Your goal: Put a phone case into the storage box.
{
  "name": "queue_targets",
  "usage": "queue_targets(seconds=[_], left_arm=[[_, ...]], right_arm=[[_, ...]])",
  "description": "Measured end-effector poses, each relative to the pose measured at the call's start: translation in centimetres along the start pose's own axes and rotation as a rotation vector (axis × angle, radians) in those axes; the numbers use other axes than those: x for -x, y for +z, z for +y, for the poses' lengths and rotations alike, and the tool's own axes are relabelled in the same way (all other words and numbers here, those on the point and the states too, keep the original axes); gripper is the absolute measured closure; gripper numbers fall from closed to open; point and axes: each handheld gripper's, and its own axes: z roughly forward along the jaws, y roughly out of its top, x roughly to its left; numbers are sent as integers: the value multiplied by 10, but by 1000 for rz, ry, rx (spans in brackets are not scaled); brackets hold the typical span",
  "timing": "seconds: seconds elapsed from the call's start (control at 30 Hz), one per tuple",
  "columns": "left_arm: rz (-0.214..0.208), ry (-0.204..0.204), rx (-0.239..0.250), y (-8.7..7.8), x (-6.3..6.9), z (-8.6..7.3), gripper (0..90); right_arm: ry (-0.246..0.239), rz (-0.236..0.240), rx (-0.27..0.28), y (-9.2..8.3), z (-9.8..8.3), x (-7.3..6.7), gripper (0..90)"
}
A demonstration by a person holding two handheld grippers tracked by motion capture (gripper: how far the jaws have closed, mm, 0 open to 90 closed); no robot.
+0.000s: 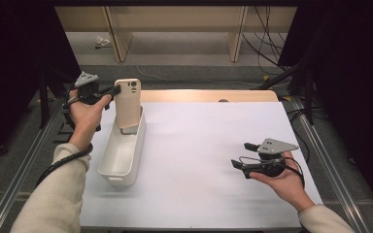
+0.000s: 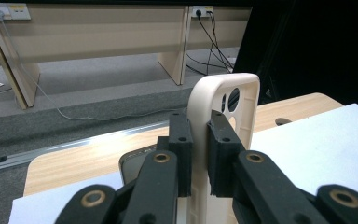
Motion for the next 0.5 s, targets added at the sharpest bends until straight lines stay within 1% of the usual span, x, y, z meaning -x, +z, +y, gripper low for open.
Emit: queue_targets(seconds=[0.5], left_arm=[[2,-4,-17,9,-6,-10,815]], right_arm=[[2,1,2,1,0,0,220]])
